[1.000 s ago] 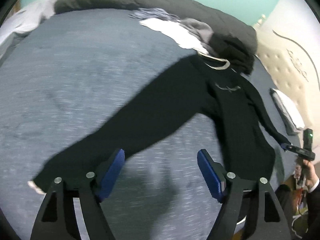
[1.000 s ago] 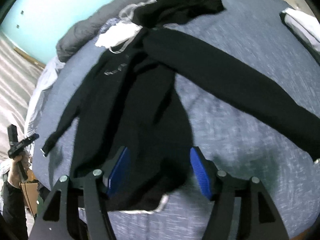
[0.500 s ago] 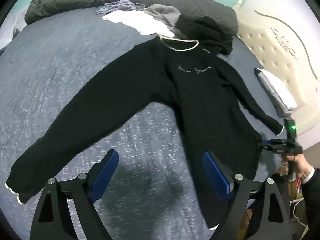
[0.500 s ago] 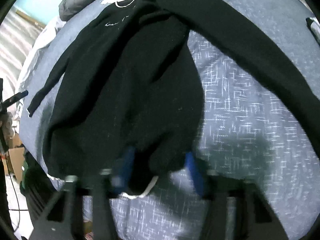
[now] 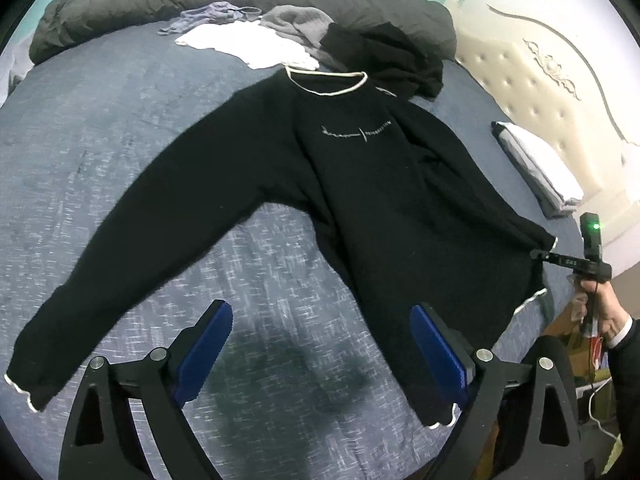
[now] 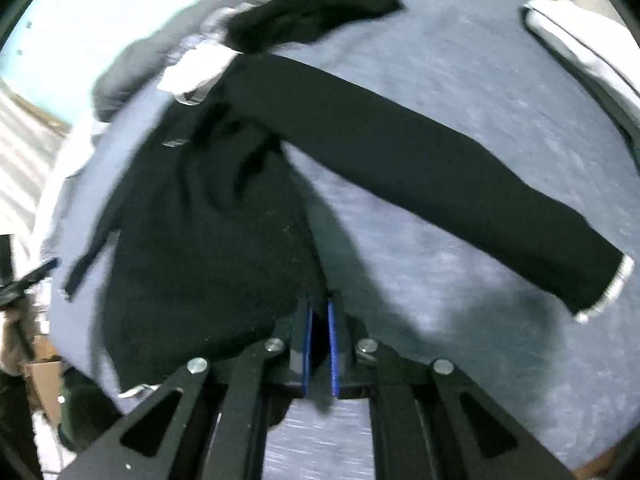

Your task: Fold clothes

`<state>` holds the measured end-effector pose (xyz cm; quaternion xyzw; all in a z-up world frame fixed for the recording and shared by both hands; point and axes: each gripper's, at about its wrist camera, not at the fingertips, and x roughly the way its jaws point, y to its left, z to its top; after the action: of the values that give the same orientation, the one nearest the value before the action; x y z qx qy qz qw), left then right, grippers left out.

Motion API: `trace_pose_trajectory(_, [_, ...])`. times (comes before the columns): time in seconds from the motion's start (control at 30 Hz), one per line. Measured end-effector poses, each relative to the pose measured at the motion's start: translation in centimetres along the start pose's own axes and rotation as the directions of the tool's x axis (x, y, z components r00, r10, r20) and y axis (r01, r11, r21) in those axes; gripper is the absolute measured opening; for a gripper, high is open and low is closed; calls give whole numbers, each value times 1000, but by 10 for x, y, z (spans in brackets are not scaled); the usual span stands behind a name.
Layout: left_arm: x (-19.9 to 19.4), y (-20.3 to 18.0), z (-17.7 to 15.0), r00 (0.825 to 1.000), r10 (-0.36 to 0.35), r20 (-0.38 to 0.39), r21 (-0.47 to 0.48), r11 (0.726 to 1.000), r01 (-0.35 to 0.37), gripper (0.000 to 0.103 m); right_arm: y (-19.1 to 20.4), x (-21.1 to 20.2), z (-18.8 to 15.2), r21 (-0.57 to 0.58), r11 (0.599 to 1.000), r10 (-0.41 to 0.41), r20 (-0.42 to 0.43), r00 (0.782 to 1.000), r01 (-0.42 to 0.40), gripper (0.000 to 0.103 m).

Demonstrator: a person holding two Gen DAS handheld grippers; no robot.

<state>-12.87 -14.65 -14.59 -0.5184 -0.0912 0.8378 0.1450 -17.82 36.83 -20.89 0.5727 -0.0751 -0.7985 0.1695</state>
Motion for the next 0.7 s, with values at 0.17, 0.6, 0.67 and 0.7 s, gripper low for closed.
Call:
trace_pose_trajectory(0.17, [5, -4, -4, 1000, -4, -12, -4, 1000, 4, 93, -3, 7, -4, -38, 996, -80, -38, 996, 78, 6])
trace_pose_trajectory(0.6, [32, -12, -23, 997, -34, -68, 17, 999, 35, 94, -20, 0, -3, 30, 996, -80, -15, 997, 81, 6])
trace_pose_trajectory(0.67, [41, -16, -25, 996, -39, -79, 22, 999, 41, 94, -20, -2, -6, 29, 997, -76, -11, 997, 76, 6])
trace_pose_trajectory(0.7, [46, -17, -25, 996, -42, -82, 18, 999, 44, 94, -19, -3, -6, 26, 997, -73, -8, 997, 73, 6])
